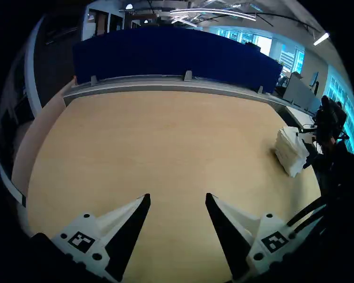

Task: Fold towel

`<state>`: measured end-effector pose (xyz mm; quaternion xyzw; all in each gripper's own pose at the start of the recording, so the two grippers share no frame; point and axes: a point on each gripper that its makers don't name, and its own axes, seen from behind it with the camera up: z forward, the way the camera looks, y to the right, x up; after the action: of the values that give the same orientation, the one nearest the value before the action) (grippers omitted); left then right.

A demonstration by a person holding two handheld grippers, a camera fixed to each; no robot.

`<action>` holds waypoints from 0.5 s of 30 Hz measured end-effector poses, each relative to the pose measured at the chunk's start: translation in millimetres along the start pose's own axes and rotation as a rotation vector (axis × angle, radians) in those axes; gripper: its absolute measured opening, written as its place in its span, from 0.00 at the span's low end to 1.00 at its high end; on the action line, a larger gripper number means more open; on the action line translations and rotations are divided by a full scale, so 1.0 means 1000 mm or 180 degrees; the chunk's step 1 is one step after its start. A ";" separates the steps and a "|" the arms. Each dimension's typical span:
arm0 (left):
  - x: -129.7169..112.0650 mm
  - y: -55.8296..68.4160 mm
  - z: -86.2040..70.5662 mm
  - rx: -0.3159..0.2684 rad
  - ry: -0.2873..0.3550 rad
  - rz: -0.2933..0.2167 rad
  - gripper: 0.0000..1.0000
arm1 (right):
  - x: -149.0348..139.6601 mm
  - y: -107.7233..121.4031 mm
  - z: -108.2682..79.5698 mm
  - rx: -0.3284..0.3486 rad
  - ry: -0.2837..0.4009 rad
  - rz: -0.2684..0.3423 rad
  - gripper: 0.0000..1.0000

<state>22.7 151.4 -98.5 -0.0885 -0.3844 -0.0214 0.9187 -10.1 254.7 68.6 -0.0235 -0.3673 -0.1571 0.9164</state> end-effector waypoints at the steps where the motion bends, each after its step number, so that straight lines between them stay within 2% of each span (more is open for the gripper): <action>1: 0.000 0.000 0.000 0.0004 0.0000 -0.0003 0.86 | -0.001 0.000 0.002 -0.0002 -0.0009 -0.0004 0.95; 8: 0.000 -0.002 -0.001 0.0021 0.0003 -0.0014 0.86 | 0.001 0.000 0.004 0.0000 -0.0006 -0.0006 0.95; 15: 0.003 0.000 -0.002 -0.0001 0.0020 -0.0019 0.86 | 0.009 -0.002 -0.011 -0.0017 0.0091 -0.0004 0.95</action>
<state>26.0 150.8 -98.1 -0.0874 -0.3818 -0.0246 0.9198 2.4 249.2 66.7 -0.0235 -0.3537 -0.1589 0.9215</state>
